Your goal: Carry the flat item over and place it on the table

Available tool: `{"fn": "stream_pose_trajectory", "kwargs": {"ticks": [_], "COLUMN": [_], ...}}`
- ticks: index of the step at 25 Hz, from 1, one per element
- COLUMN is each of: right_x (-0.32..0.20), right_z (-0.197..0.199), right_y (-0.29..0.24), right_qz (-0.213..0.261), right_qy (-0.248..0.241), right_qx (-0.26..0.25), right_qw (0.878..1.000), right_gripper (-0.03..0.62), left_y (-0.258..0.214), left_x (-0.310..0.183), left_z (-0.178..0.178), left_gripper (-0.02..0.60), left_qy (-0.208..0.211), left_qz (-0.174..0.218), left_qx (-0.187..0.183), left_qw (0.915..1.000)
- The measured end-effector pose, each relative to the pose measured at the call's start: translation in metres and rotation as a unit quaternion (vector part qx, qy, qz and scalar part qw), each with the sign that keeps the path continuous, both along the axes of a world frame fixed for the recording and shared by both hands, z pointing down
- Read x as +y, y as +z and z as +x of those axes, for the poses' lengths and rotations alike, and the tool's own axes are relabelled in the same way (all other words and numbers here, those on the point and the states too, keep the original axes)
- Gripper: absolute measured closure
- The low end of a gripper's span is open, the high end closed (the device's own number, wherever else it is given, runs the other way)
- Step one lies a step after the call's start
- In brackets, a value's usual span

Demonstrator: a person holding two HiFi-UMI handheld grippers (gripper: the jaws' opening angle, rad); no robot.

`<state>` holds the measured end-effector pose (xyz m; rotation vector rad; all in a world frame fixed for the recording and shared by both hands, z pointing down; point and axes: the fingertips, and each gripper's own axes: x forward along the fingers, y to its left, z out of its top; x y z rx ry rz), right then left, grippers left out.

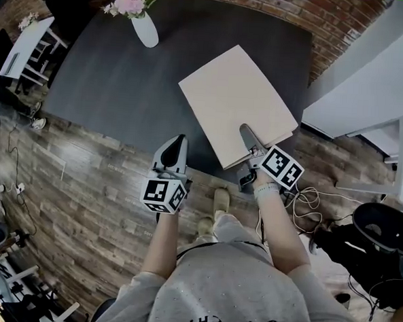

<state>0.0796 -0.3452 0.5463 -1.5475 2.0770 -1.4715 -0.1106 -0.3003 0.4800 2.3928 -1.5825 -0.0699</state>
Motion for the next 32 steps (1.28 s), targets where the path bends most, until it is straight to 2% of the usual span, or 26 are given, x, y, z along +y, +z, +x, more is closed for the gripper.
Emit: {"fn": "stream_pose_trajectory", "kwargs": {"ticks": [4,9,12,20,25,32], "right_x": [-0.004,-0.007,-0.004,0.016,0.025,0.048], "right_z": [-0.008,0.007,0.019,0.026,0.020,-0.007], "right_y": [0.007,0.014,0.021,0.041,0.047,0.042], "right_qz": [-0.029,-0.057,-0.074,-0.125,-0.149,-0.147], "right_qy": [-0.030,0.016,0.041,0.047,-0.006,-0.170], "right_qx": [-0.004,-0.020,0.003,0.028,0.024,0.016], "right_qw": [0.999,0.998,0.996,0.991,0.988,0.974], "right_gripper": [0.163,0.144,0.116,0.098,0.098,0.095], "left_y": [0.001,0.003,0.004,0.002,0.002,0.000], "left_x": [-0.004,-0.007,-0.008,-0.003,0.000,0.005], "left_z": [-0.001,-0.001,-0.002,0.000,0.000,0.008], "left_gripper": [0.583,0.583,0.583,0.583,0.583,0.583], "left_qy": [-0.006,-0.010,-0.012,-0.014,-0.014,-0.001], "left_qz": [-0.002,-0.003,-0.003,-0.003,-0.003,-0.002], "left_qx": [0.003,0.004,0.005,0.004,0.007,0.015], "left_qw": [1.0000,0.9999,0.9999,0.9999,0.9999,0.9999]}}
